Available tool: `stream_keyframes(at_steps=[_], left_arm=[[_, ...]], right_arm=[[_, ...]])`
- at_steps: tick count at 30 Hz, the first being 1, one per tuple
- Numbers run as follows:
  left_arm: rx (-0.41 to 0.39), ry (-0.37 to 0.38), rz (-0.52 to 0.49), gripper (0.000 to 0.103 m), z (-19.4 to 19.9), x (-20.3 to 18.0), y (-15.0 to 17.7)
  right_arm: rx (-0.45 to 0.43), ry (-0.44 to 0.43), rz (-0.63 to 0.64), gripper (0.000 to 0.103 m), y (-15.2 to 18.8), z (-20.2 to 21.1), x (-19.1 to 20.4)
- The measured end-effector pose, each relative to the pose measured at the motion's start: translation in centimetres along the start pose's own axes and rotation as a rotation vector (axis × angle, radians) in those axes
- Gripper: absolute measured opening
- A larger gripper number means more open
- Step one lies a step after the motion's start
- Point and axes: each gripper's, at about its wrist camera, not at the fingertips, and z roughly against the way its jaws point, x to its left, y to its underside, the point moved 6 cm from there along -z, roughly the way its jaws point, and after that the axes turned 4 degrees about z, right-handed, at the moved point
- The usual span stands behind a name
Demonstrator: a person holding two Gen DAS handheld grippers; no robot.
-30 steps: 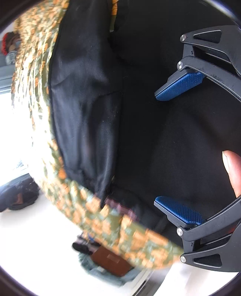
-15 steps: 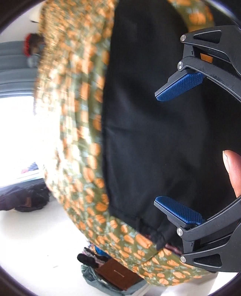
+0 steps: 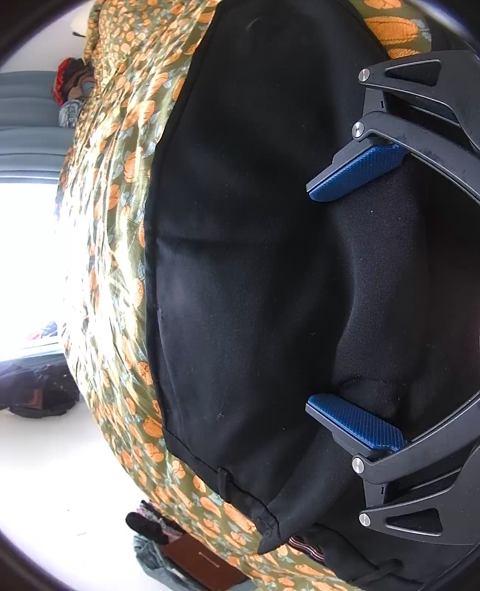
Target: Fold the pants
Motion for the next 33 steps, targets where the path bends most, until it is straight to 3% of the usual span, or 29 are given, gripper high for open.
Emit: stream_keyframes(at_steps=[1,3,4,5,8,11,17,33], left_arm=[[-0.001,-0.003,-0.002,0.103,0.2,-0.1,0.2],[-0.002,-0.006,-0.004,0.103,0.1,-0.1,0.2],[-0.002,-0.005,-0.003,0.103,0.1,-0.1,0.2],[0.001,-0.001,-0.002,0.103,0.1,0.0,0.2],[0.009,0.004,0.003,0.103,-0.1,-0.1,0.2],[0.01,-0.015,-0.006,0.103,0.0,-0.3,0.2],[0.001,-0.016,-0.009,0.103,0.1,-0.2,0.1],[0.009,-0.04,-0.015,0.103,-0.2,-0.4,-0.1]], right_arm=[[0.001,0.078,-0.032,0.074,0.3,0.7,-3.5],[-0.009,0.158,-0.061,0.089,0.6,1.6,-7.3],[-0.012,0.221,-0.067,0.102,0.9,1.9,-9.2],[0.005,0.262,-0.086,0.103,1.9,1.4,-11.1],[-0.002,0.076,-0.225,0.103,3.8,0.8,-13.9],[-0.047,0.025,-0.269,0.103,3.9,1.4,-14.8],[0.004,0.133,-0.188,0.103,3.3,0.1,-13.8],[-0.003,0.117,-0.2,0.103,4.1,1.4,-13.9]])
